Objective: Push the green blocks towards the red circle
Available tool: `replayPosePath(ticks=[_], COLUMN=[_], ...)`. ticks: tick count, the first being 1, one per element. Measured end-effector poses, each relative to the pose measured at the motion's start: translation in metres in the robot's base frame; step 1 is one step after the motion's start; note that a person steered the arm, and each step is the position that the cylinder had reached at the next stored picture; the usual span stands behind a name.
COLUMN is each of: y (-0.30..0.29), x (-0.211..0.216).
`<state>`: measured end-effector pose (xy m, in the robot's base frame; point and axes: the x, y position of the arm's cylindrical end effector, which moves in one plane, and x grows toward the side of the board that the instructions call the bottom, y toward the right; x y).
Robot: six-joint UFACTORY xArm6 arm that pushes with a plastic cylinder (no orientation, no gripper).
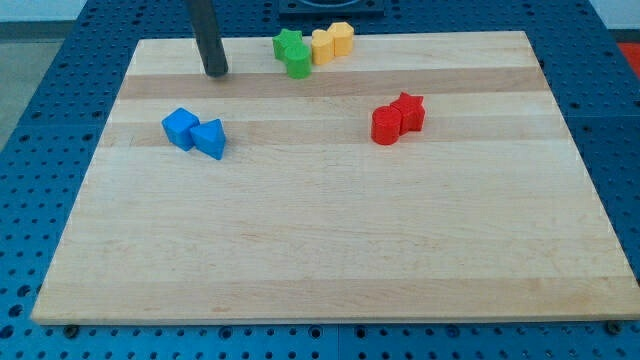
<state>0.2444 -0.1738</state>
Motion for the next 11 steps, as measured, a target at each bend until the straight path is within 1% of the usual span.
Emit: replayPosePath(ticks=[1, 3, 6, 7, 9, 10, 11], y=[-0.003, 0.011, 0.097, 0.103, 0.105, 0.101, 0.066], x=[-0.052, -0.053, -0.052, -0.032, 0.058, 0.066, 0.066])
